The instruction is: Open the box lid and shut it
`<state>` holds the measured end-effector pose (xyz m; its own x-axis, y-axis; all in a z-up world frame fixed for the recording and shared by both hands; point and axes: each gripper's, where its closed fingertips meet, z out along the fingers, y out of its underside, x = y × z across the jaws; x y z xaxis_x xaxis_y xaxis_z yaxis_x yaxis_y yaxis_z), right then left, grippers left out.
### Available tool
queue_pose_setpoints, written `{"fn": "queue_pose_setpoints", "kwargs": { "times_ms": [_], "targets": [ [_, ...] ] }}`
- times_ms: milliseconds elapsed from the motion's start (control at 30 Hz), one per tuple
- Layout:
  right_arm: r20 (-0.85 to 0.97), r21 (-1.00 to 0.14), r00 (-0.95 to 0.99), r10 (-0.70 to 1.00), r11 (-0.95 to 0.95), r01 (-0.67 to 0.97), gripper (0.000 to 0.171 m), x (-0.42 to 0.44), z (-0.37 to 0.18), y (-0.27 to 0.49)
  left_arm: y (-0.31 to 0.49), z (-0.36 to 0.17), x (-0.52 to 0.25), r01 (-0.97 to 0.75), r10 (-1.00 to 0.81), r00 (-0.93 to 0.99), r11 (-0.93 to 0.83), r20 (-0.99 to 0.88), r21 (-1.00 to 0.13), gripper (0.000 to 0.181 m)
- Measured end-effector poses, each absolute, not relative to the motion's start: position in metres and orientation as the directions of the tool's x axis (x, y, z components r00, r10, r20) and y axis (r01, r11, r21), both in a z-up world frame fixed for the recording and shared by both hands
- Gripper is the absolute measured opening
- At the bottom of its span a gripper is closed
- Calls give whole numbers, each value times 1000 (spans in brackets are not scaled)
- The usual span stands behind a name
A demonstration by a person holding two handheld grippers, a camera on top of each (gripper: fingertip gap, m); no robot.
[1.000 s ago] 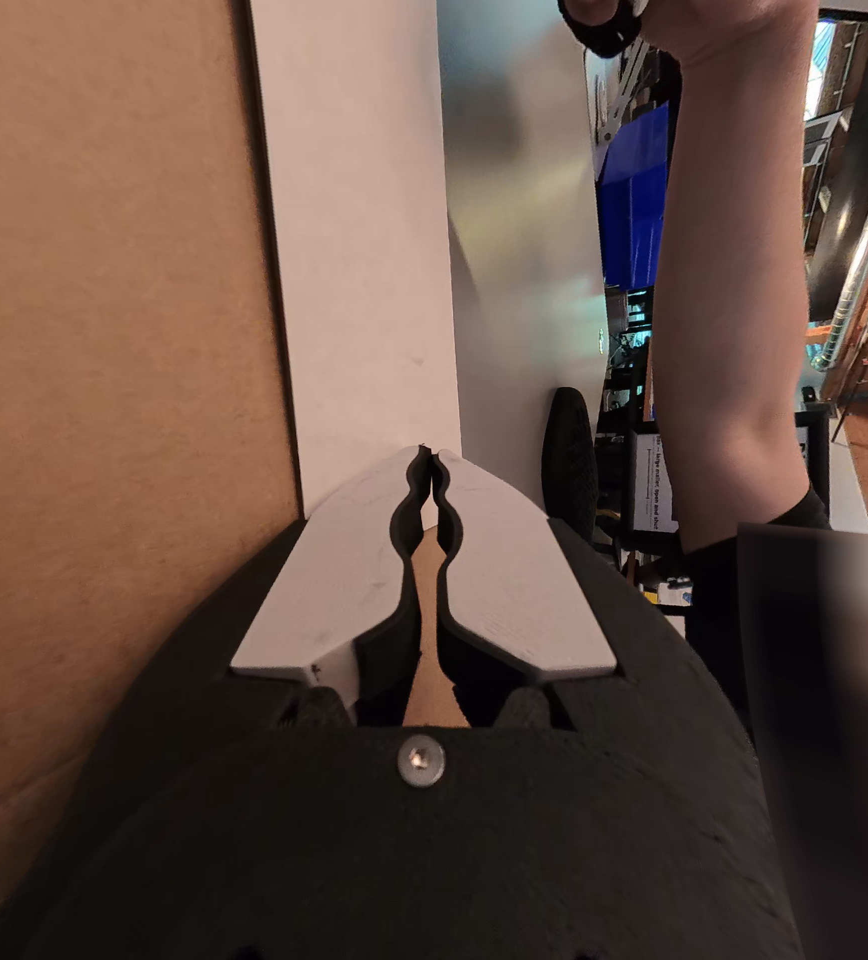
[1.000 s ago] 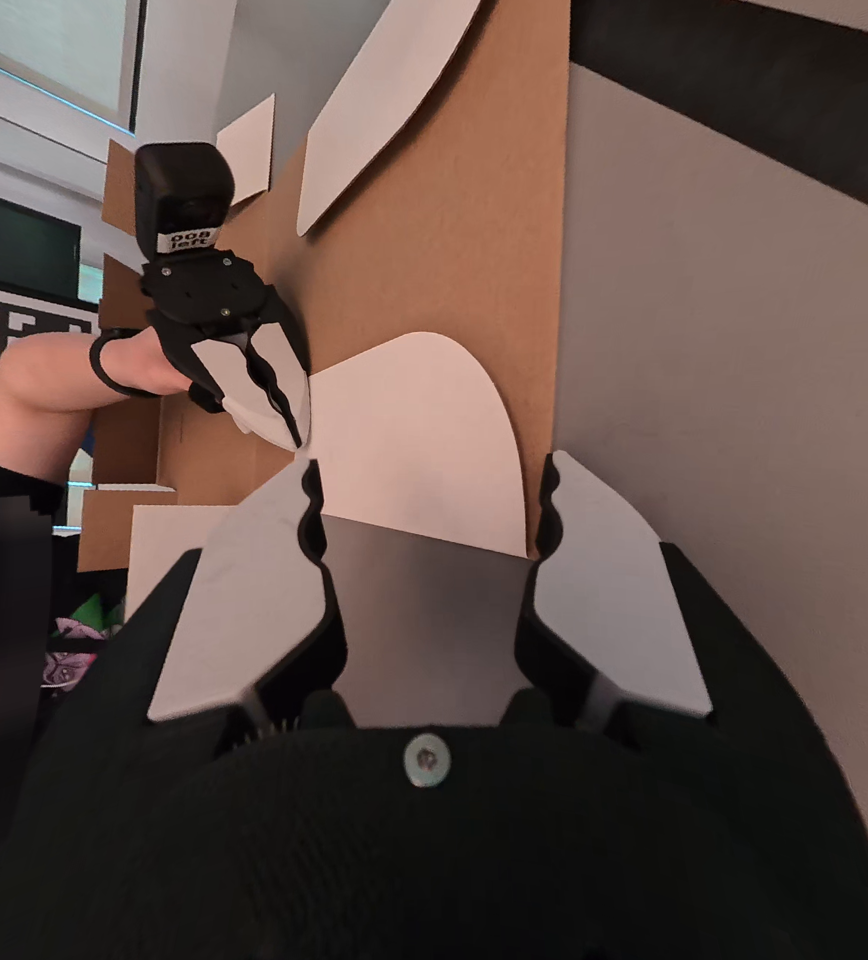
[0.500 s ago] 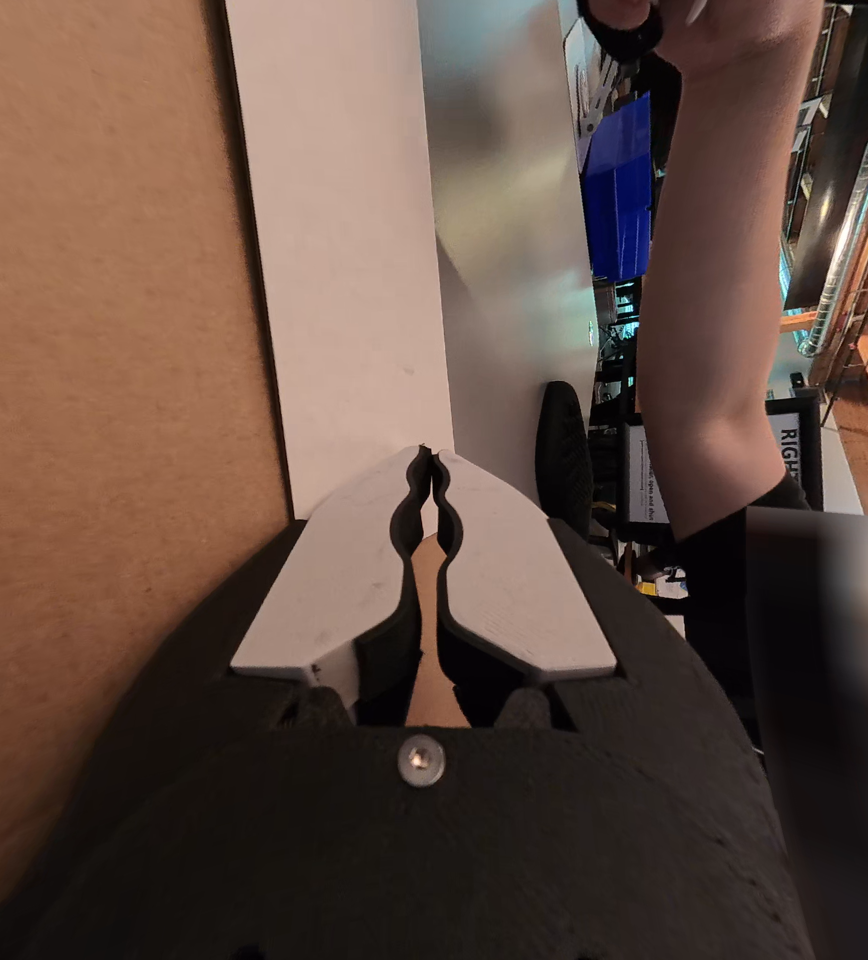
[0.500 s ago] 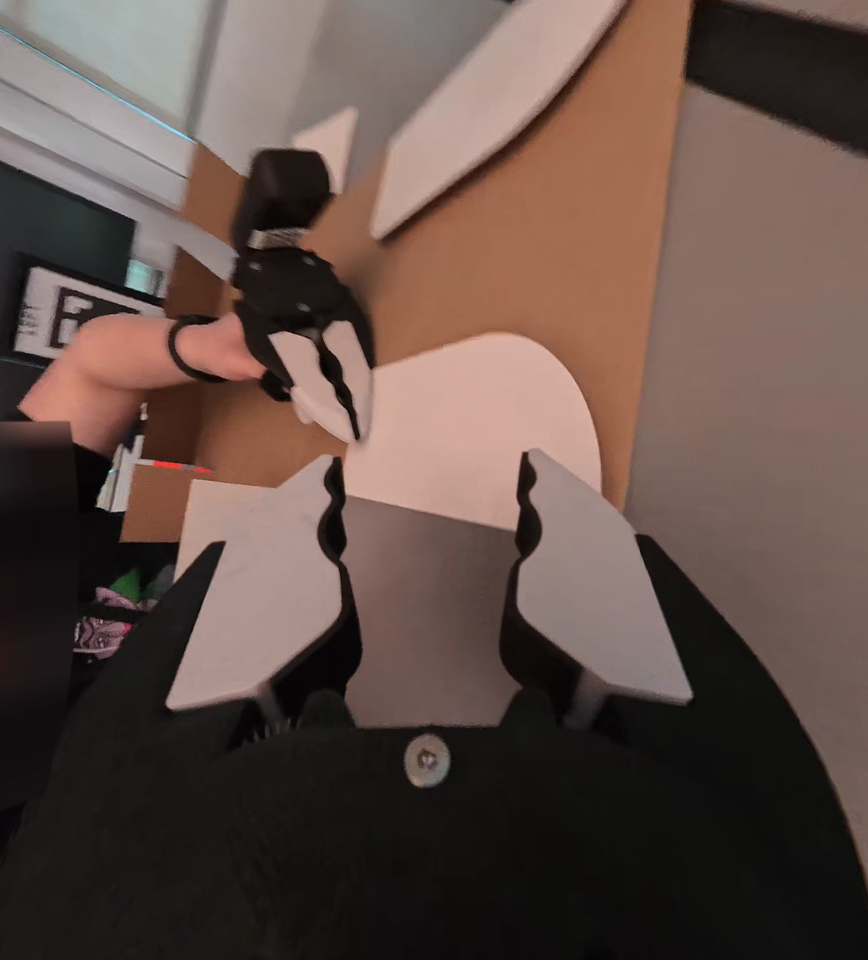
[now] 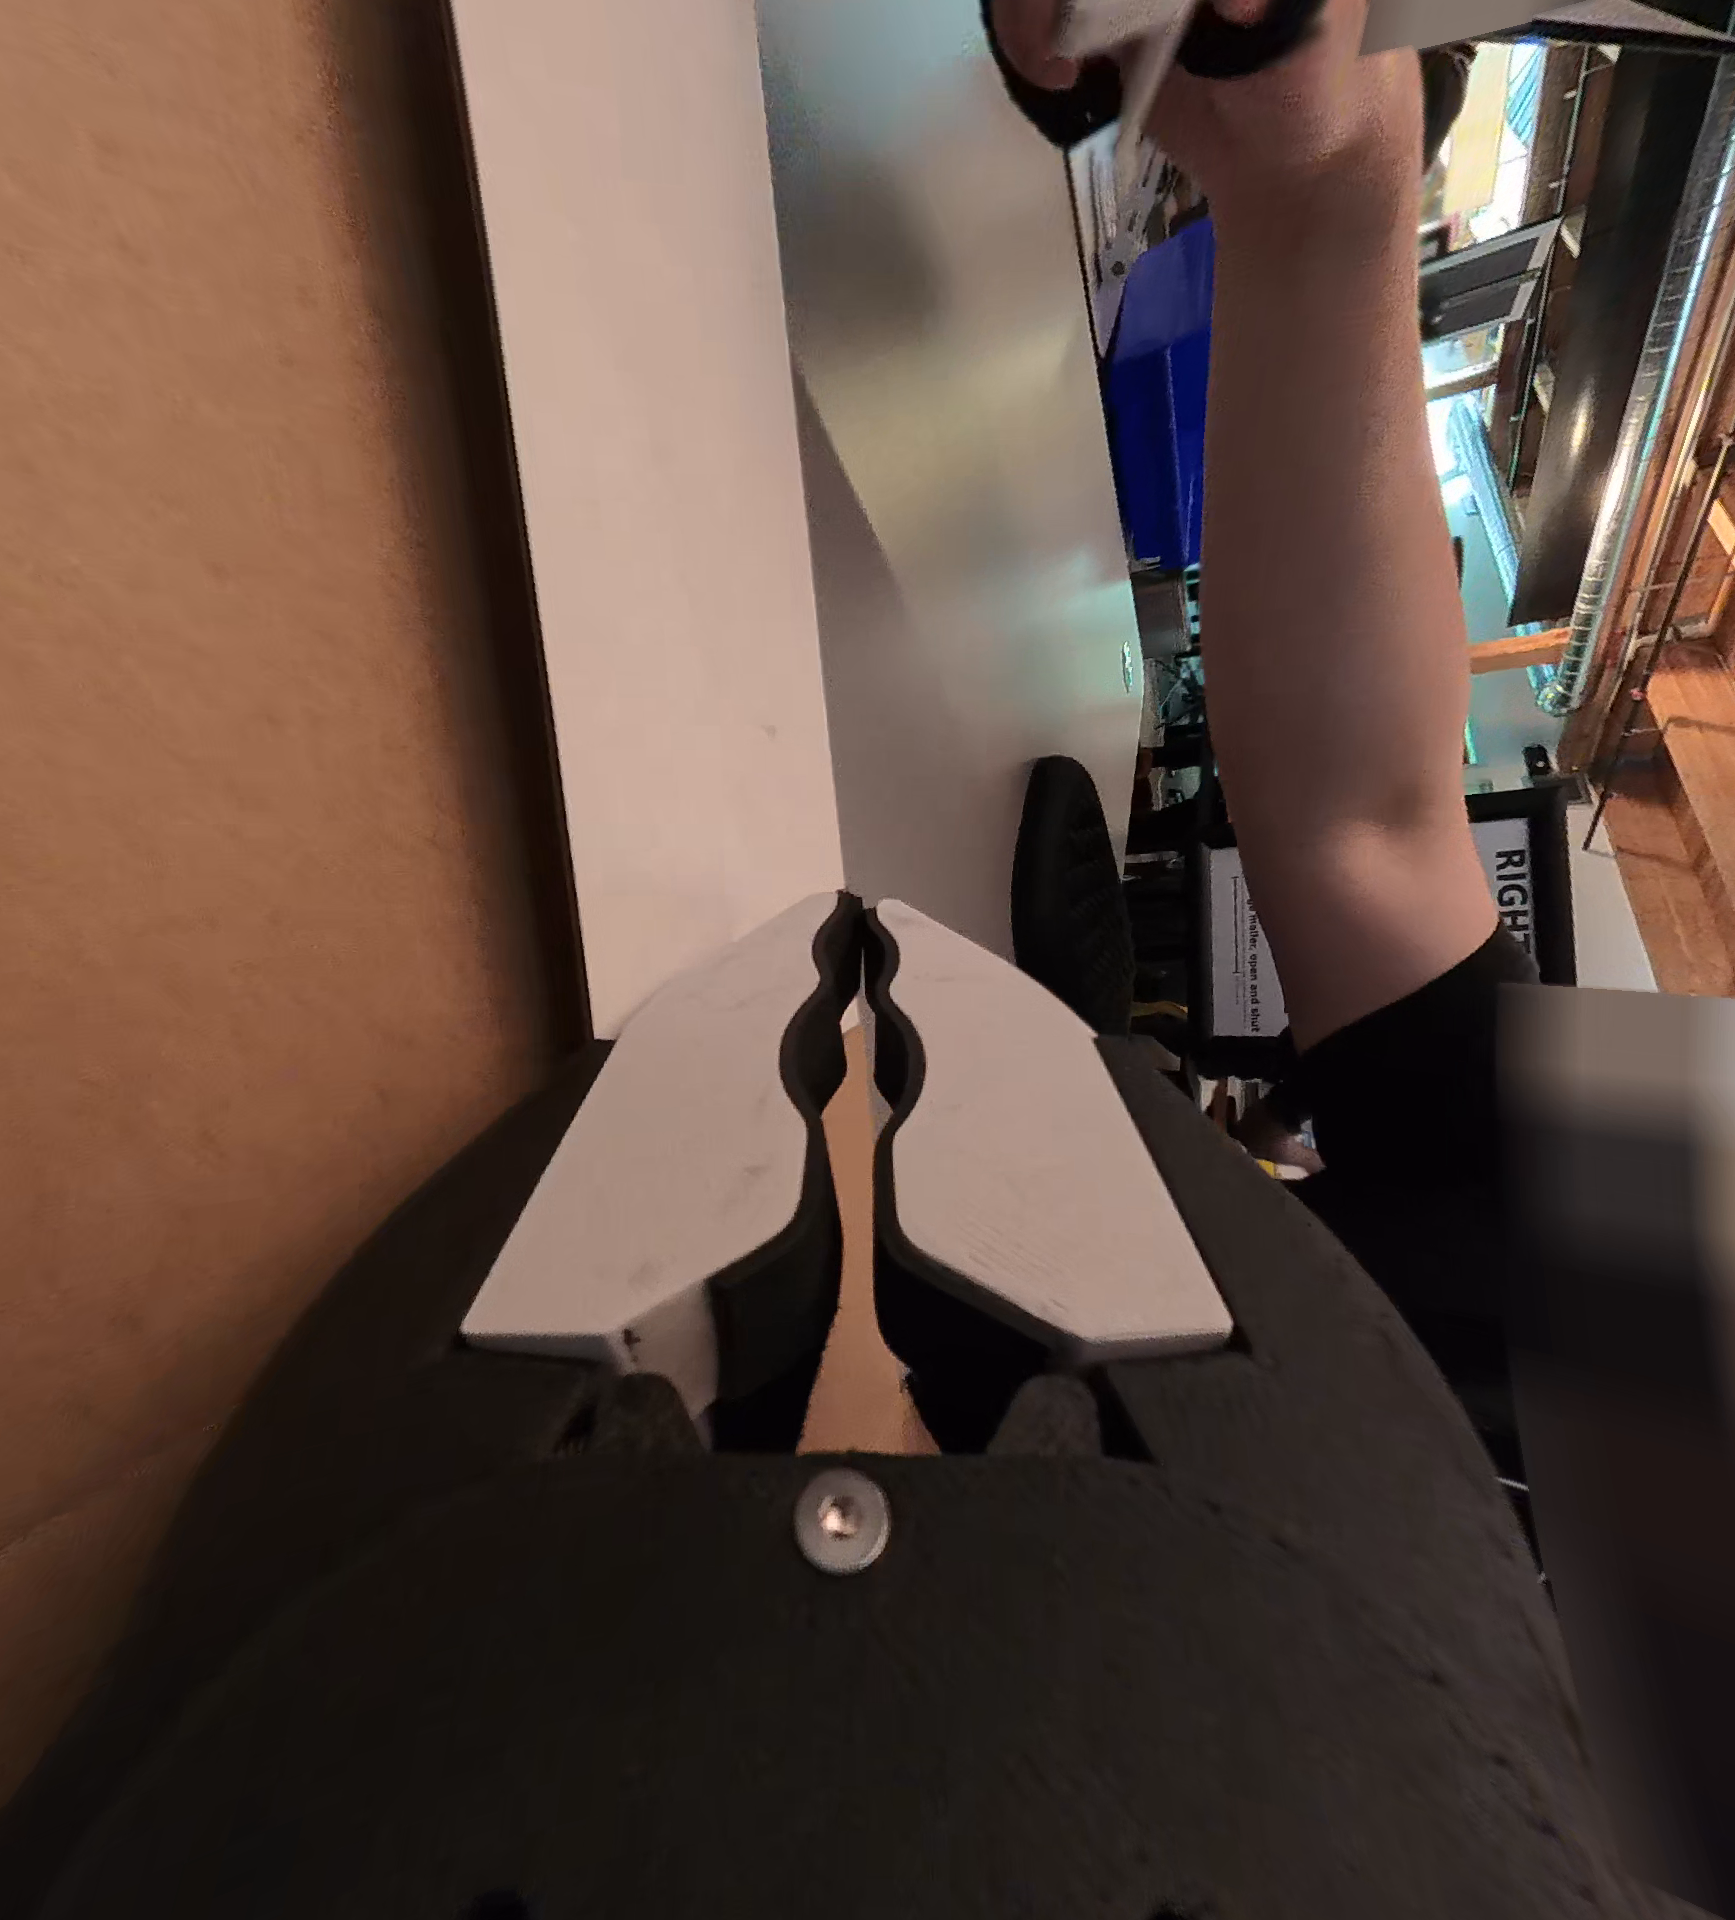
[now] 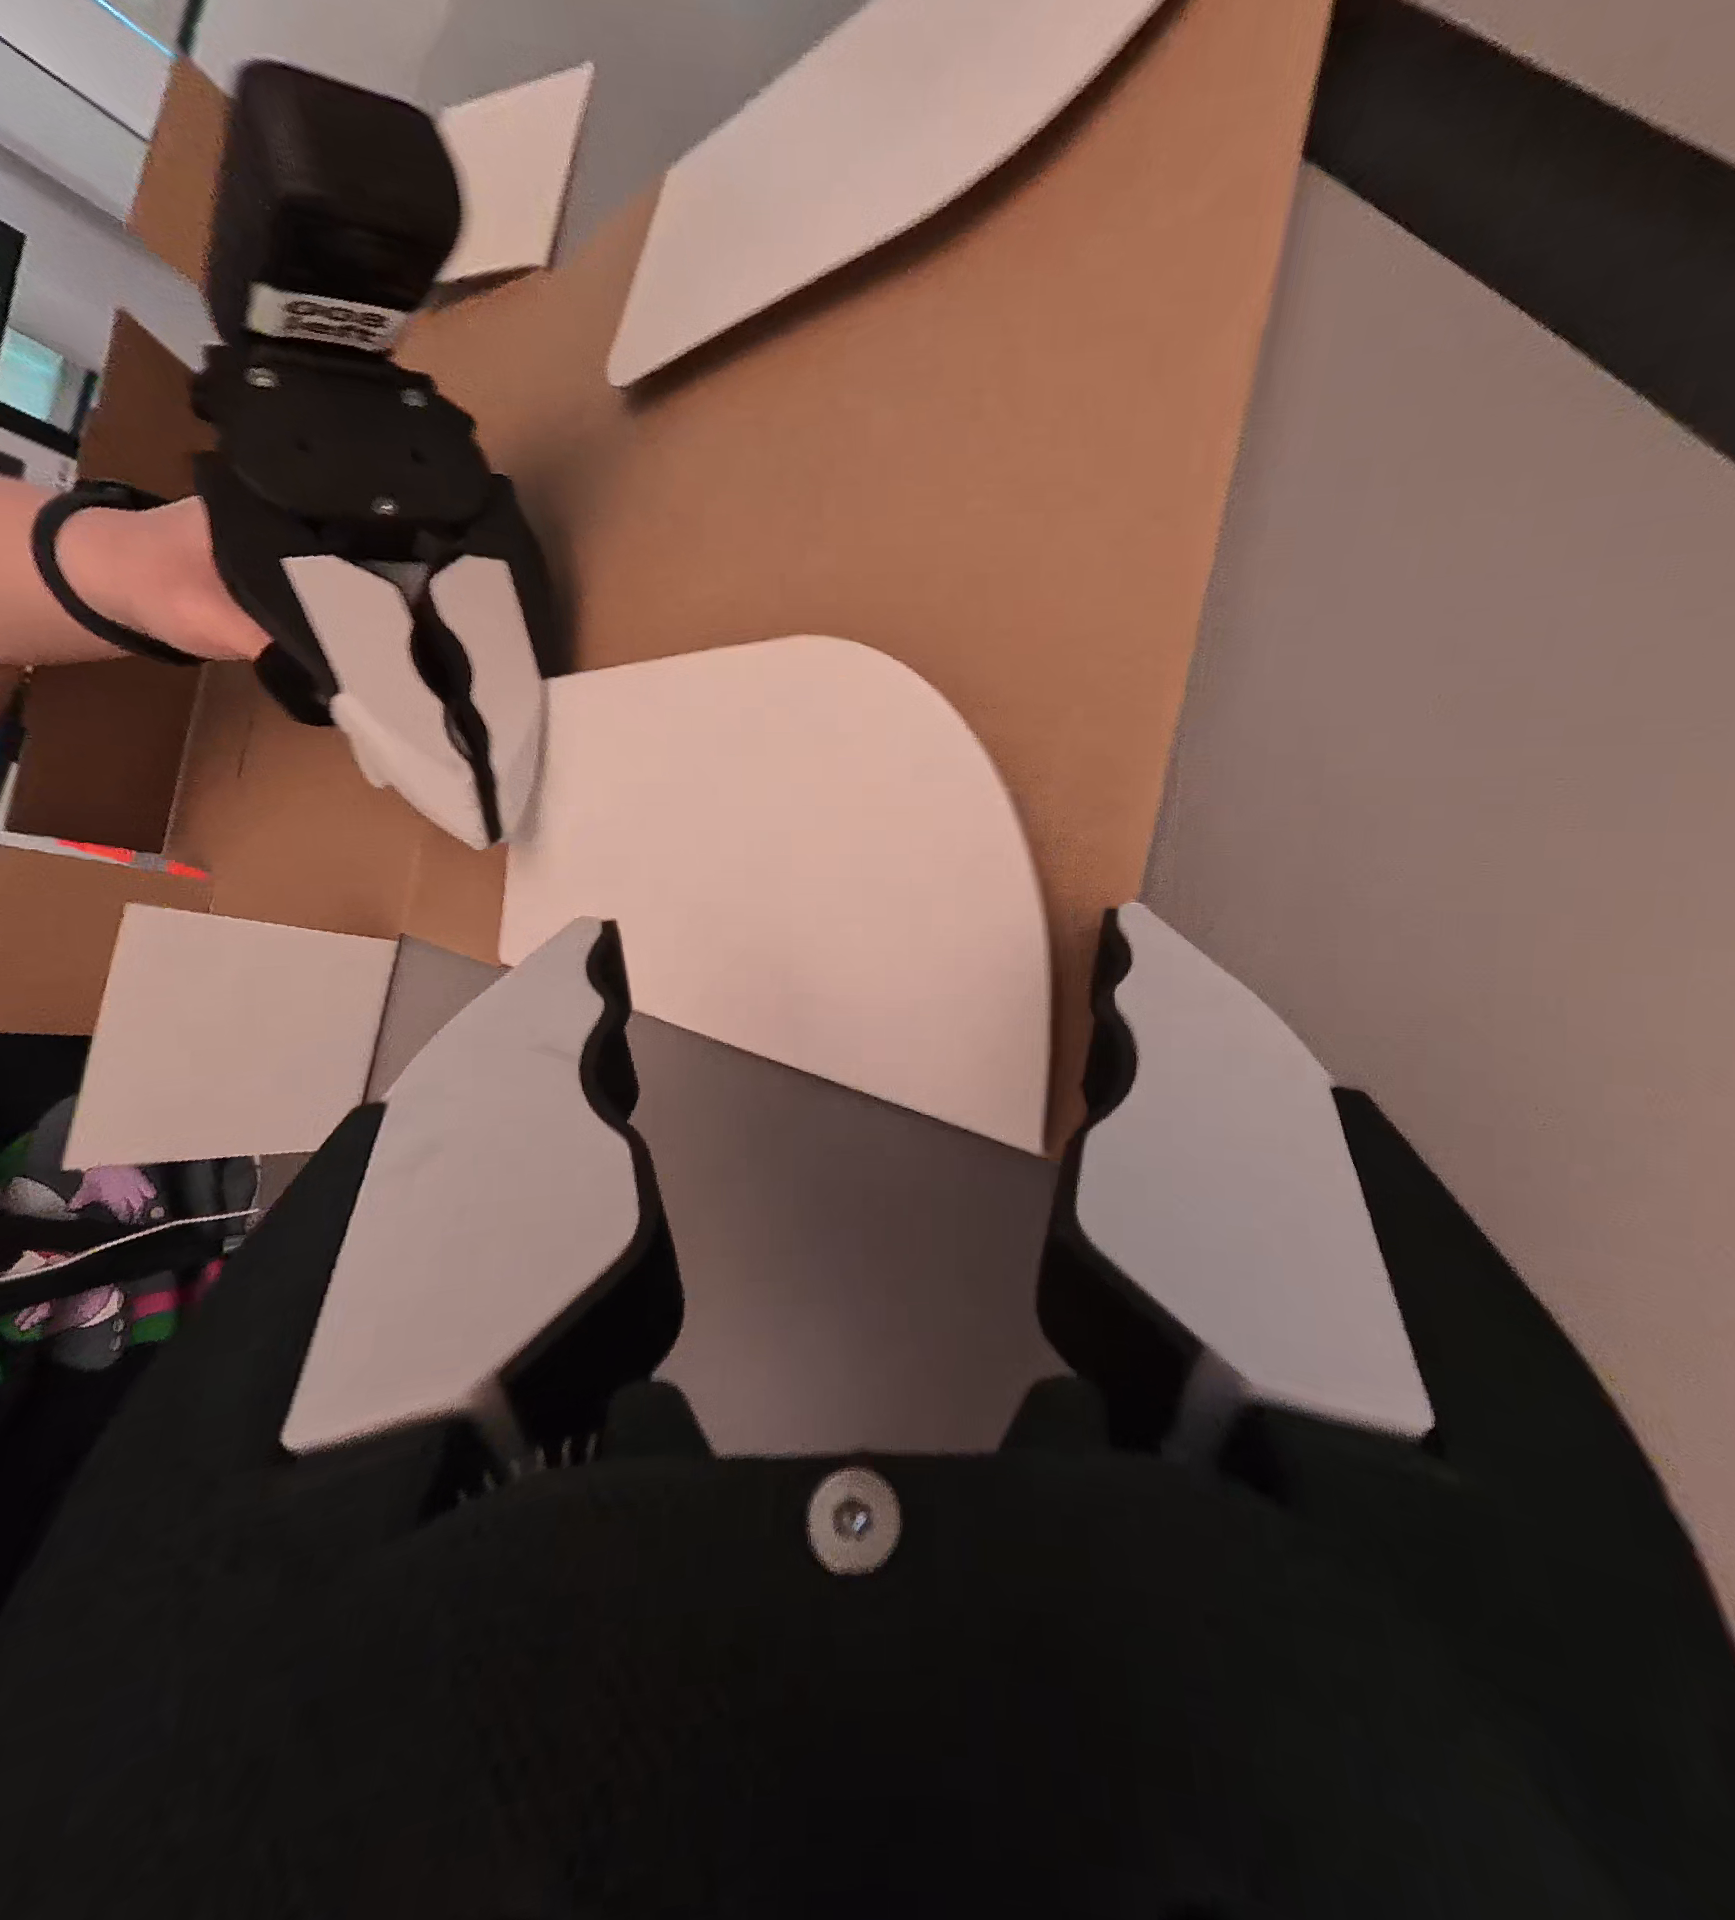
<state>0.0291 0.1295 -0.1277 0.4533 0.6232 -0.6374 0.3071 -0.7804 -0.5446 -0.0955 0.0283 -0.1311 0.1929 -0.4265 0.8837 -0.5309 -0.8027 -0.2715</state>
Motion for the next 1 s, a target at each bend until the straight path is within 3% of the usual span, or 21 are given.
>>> {"fn": "queue_pose_setpoints", "kwargs": {
  "times_ms": [67,100,200,333,433,733,867,1000],
  "targets": [
    [-684,-520,423,594,-804,288,82,30,-132,133,26,-132,-98,-542,-439,201,-794,876,-273,0],
    [-724,-526,358,590,-807,267,71,28,-125,131,26,-132,-98,-543,-438,205,-795,875,-271,0],
    [-765,-526,283,579,-815,245,66,32,-122,126,25,-133,-99,-543,-426,207,-799,880,-259,0],
    [-840,-431,224,495,-858,280,57,36,-128,116,22,-138,-99,-553,-423,203,-794,883,-253,0],
    [-858,-392,212,469,-862,320,62,34,-127,114,21,-137,-100,-567,-450,194,-777,872,-275,0],
    [-748,-501,205,631,-739,450,57,9,-129,118,19,-125,-102,-533,-464,142,-780,874,-327,0],
    [-820,-391,197,537,-777,493,52,5,-134,106,14,-124,-104,-559,-494,144,-756,857,-341,0],
    [-888,-275,181,424,-802,530,23,11,-139,91,7,-131,-103,-580,-499,148,-743,854,-333,0]
  ]
}}
